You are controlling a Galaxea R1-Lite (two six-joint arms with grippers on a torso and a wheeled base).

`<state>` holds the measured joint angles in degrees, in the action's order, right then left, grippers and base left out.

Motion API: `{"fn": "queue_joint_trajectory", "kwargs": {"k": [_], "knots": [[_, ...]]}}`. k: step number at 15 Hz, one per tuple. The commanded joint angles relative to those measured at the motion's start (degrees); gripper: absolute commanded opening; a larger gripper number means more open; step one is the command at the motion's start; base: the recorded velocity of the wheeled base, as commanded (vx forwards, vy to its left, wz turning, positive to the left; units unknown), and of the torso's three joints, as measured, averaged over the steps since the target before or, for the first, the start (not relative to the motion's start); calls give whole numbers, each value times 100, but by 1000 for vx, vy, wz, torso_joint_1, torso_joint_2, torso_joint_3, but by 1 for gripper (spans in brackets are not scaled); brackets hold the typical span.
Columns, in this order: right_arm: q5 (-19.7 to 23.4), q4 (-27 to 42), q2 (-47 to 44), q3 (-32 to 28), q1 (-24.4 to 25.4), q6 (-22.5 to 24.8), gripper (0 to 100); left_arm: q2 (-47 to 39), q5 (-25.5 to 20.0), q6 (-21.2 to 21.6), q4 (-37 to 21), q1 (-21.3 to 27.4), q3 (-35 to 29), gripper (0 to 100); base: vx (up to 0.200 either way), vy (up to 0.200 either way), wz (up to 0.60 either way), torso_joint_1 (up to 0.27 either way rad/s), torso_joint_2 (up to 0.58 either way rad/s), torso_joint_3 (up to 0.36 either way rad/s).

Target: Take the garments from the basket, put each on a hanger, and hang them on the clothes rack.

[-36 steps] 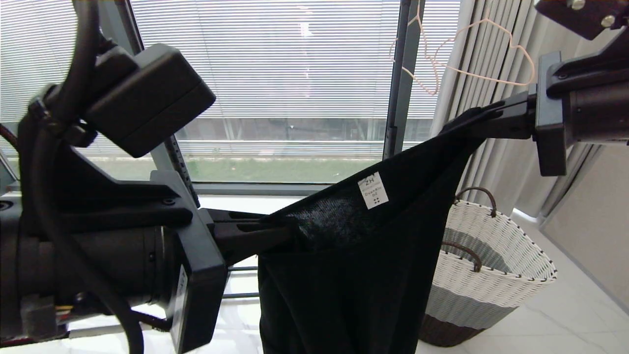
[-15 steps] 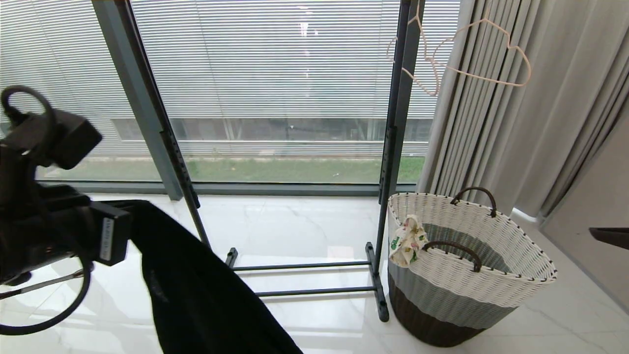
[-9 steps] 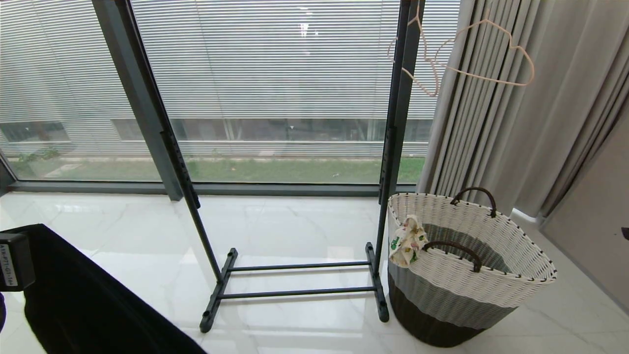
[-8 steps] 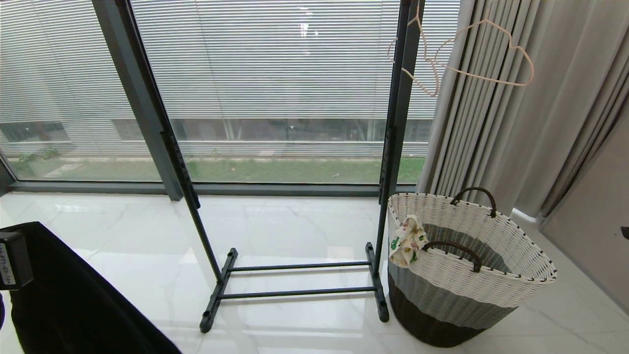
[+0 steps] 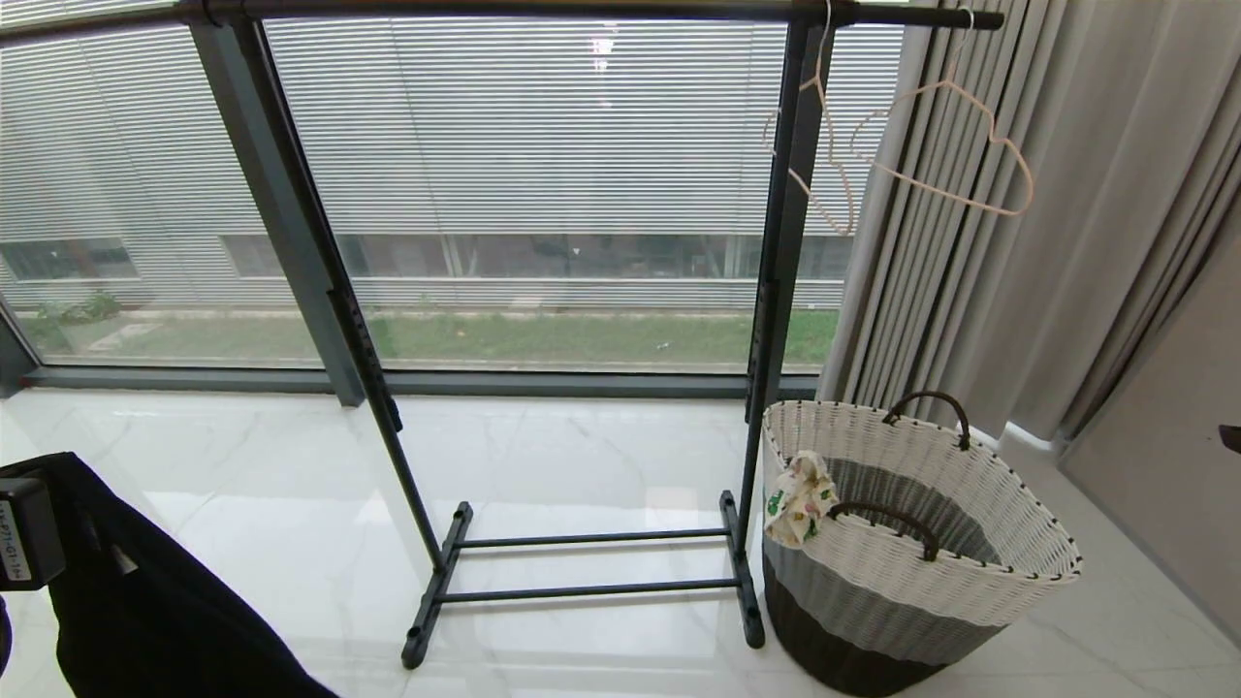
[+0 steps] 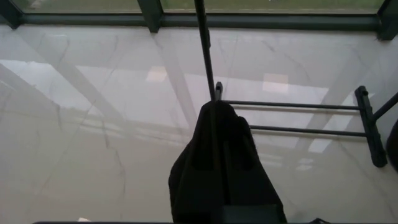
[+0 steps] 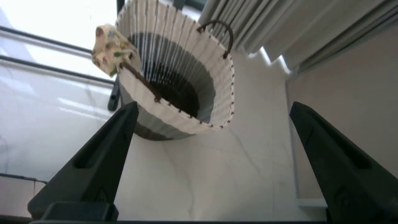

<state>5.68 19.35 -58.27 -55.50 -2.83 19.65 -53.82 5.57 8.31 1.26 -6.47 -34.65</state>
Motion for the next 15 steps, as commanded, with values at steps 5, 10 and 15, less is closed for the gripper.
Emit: {"fn": "queue_joint_trajectory", "kwargs": {"k": [5,10,15], "knots": [[3,-335,-246,-4,-7,4,100,-14,5,12,217,-3,-7,0,0,0,0,181,-484,-292],[12,-370,-264,-4,2,-5,100,-6,-3,30,244,6,2,0,0,0,0,203,-479,-282],[30,-379,-264,22,2,-14,100,3,-3,153,244,6,19,0,0,0,0,221,-491,-279]]}}
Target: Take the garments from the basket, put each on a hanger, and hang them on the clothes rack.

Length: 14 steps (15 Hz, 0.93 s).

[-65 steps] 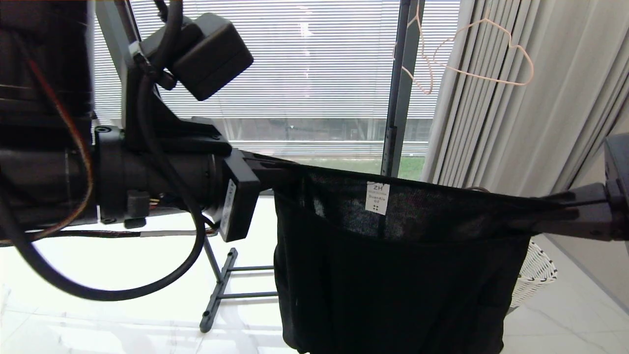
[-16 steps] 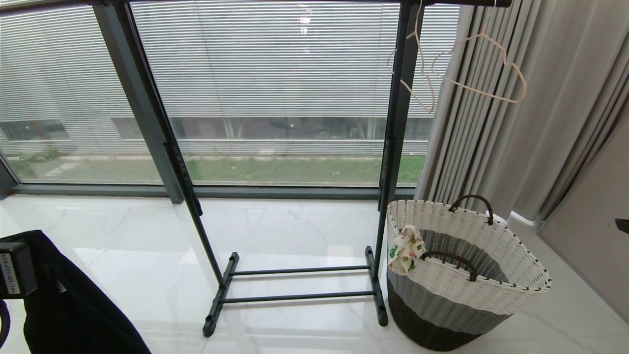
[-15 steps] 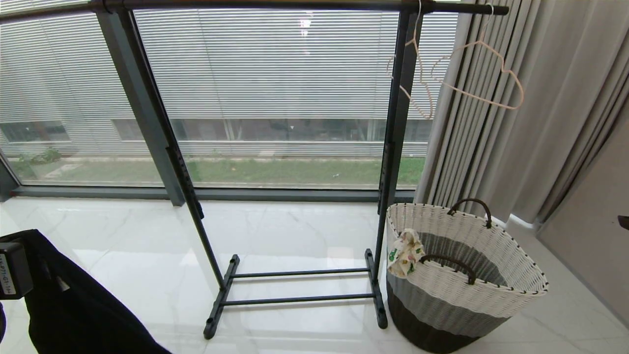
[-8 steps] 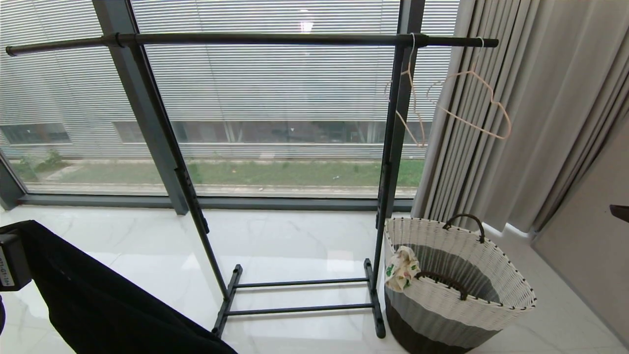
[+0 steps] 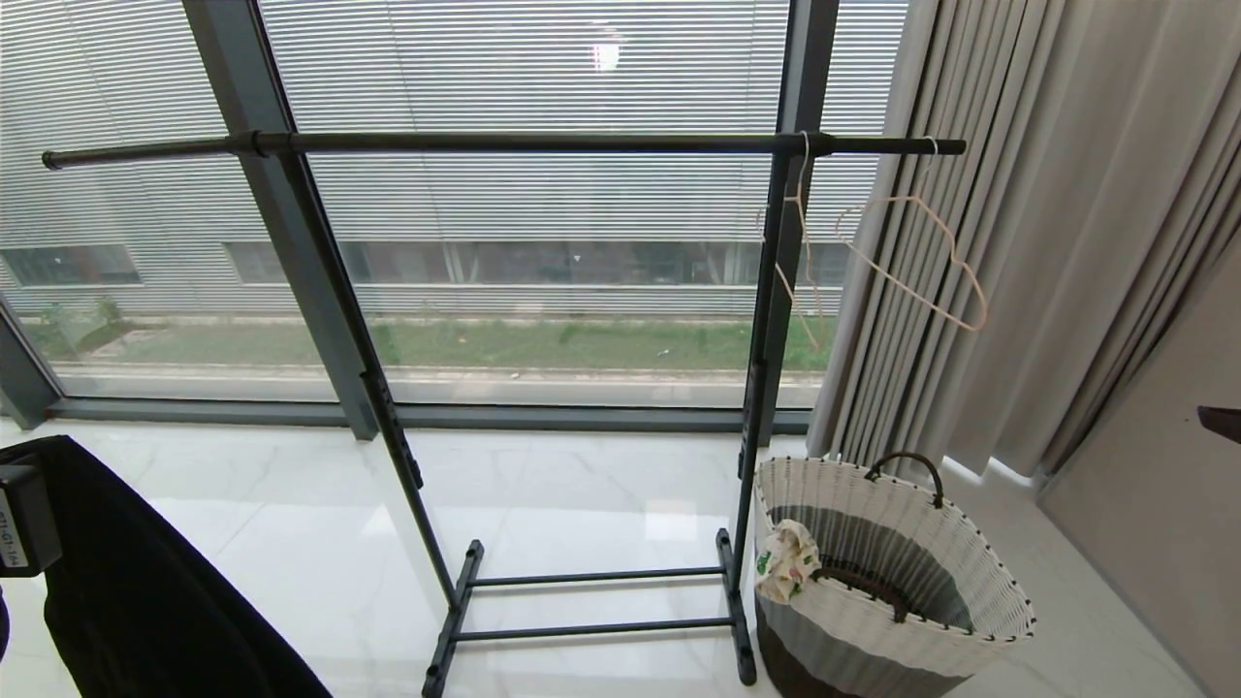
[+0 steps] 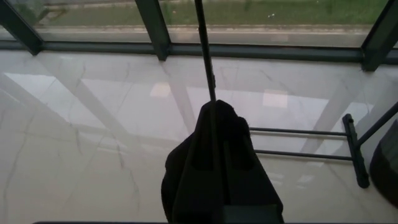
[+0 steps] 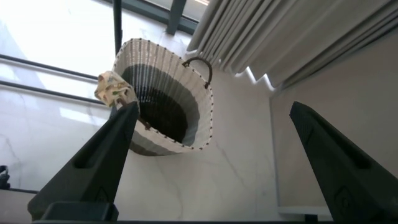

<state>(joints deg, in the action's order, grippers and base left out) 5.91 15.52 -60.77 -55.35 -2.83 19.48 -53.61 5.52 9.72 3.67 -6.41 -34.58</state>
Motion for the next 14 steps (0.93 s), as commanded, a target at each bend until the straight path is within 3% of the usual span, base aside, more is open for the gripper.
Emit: {"fn": "queue_joint_trajectory", "kwargs": {"k": [1,5,9,14], "knots": [[6,-14,-31,6,-7,-6,100,-17,1,66,2,0,40,0,0,0,0,232,-525,-286],[296,-339,-163,6,-16,-14,100,-9,-7,109,11,8,75,0,0,0,0,72,-146,-80],[648,-576,-330,-38,-16,-14,100,9,-7,109,11,26,57,0,200,0,0,7,-17,-5],[701,-1042,-638,-117,-104,-14,100,62,-16,136,11,140,31,0,200,0,0,8,1,-4]]}}
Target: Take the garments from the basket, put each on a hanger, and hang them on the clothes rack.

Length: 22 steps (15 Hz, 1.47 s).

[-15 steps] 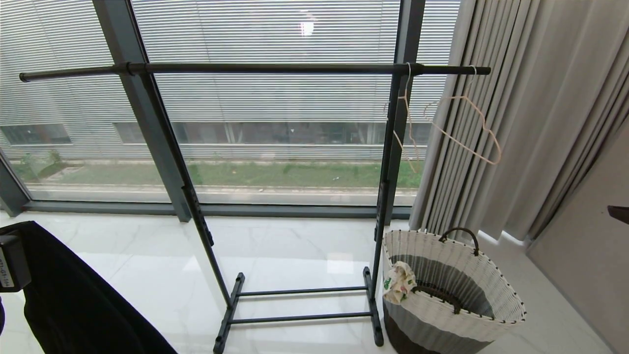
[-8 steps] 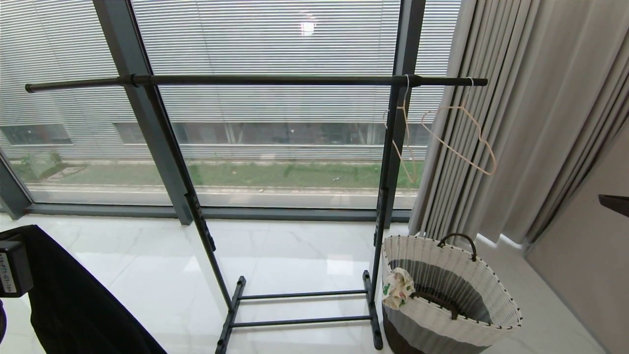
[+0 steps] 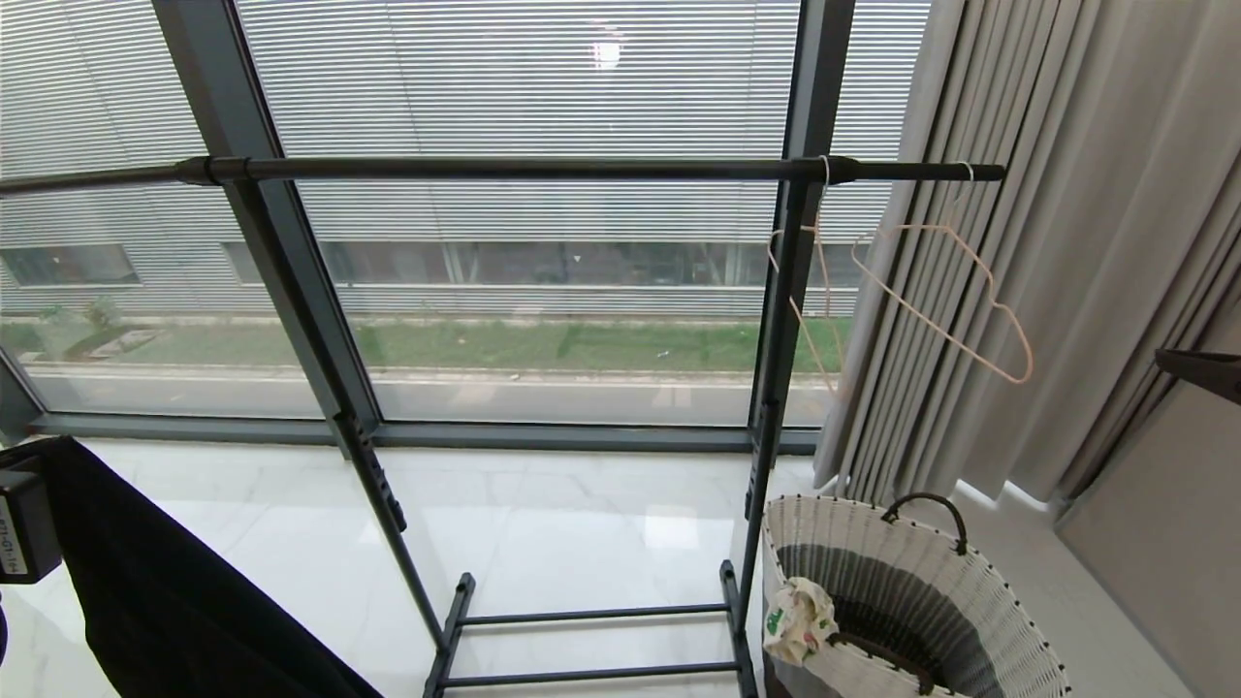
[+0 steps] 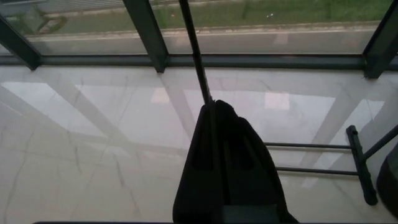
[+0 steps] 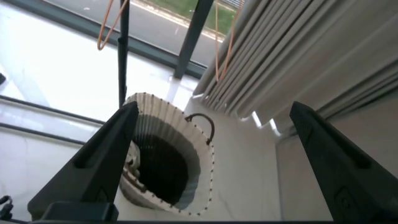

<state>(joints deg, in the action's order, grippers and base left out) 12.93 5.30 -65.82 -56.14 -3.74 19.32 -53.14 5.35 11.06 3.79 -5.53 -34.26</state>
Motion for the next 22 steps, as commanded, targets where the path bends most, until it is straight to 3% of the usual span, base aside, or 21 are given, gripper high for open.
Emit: {"fn": "queue_joint_trajectory", "kwargs": {"k": [1,10,13,18,22], "knots": [[16,-21,-195,-82,-12,1,100,32,1,2,-1,79,-2,0,200,0,0,7,7,2],[210,-29,-951,-380,-206,10,100,40,1,11,-1,149,15,0,200,0,0,3,0,4],[491,-29,-1328,-495,-434,1,100,40,10,11,-1,149,33,0,200,0,0,2,1,4],[684,-29,-1750,-609,-663,-78,100,32,10,11,-1,167,42,0,0,0,0,0,0,0],[1097,-56,-2014,-618,-663,-631,100,67,10,11,-1,167,24,0,0,0,0,0,0,0]]}}
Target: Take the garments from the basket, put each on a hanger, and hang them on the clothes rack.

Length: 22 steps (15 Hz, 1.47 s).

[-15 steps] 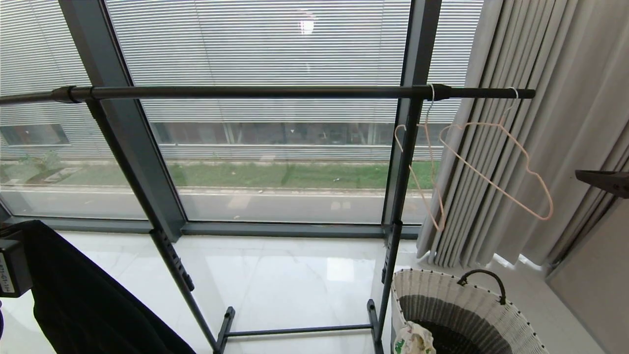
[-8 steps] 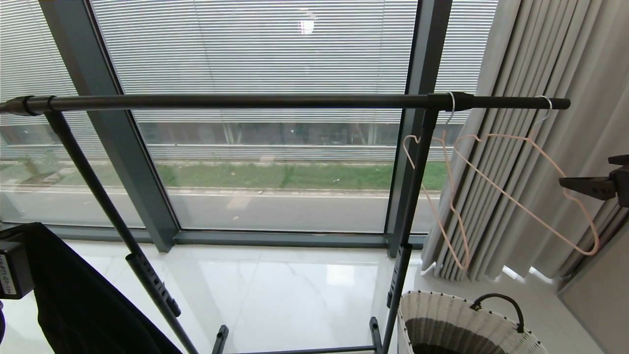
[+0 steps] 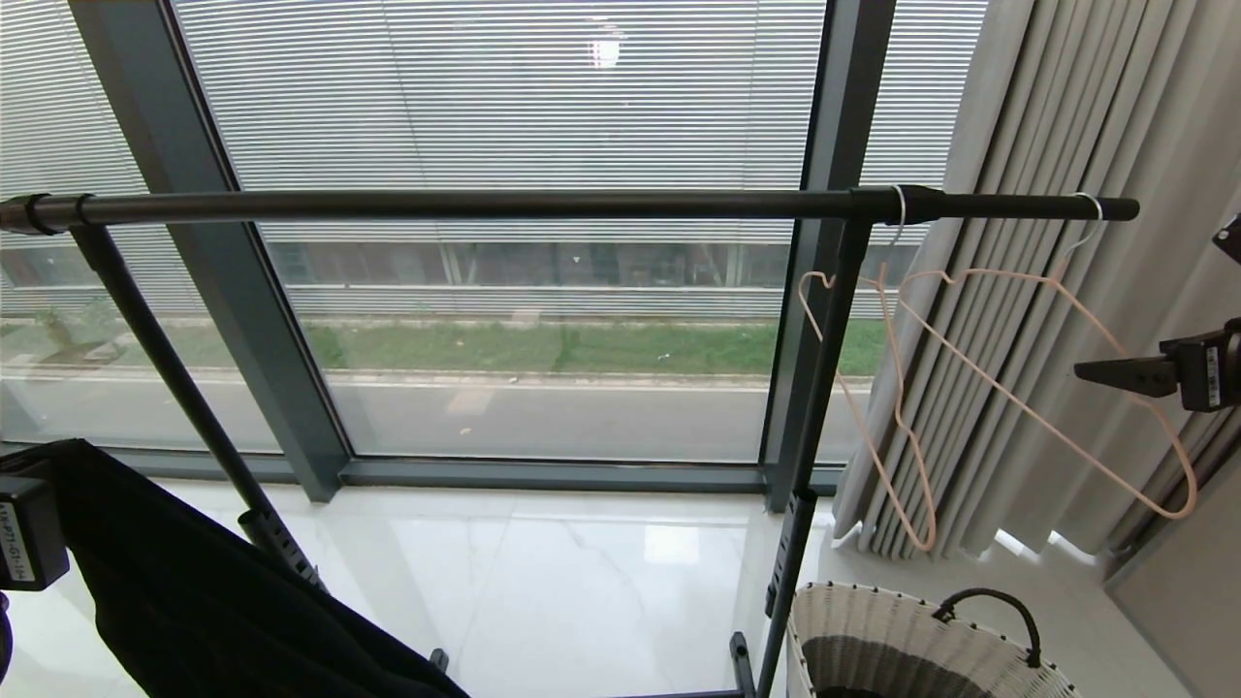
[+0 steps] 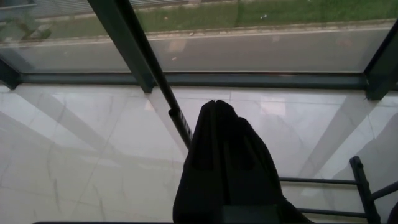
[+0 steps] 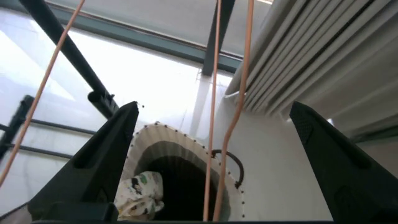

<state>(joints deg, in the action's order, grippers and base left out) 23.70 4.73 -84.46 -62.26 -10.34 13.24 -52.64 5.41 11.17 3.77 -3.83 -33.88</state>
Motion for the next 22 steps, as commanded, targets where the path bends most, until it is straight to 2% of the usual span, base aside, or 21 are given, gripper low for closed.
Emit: {"fn": "queue_joint_trajectory", "kwargs": {"k": [1,3,13,14,22], "knots": [[100,-113,-247,-6,-3,-120,100,26,4,0,1,-4,-14,0,0,0,0,0,0,0],[109,-447,-449,3,-3,-208,100,43,4,0,1,-4,-5,0,0,0,0,0,0,0],[91,-482,-765,-32,164,-225,100,52,4,-9,1,-4,4,0,0,0,0,0,0,0],[74,-491,-827,-41,164,-313,0,78,4,-9,1,-4,4,0,0,0,0,0,0,0],[12,-491,-888,-41,164,-524,0,114,4,0,1,-4,22,0,0,0,0,0,0,0]]}}
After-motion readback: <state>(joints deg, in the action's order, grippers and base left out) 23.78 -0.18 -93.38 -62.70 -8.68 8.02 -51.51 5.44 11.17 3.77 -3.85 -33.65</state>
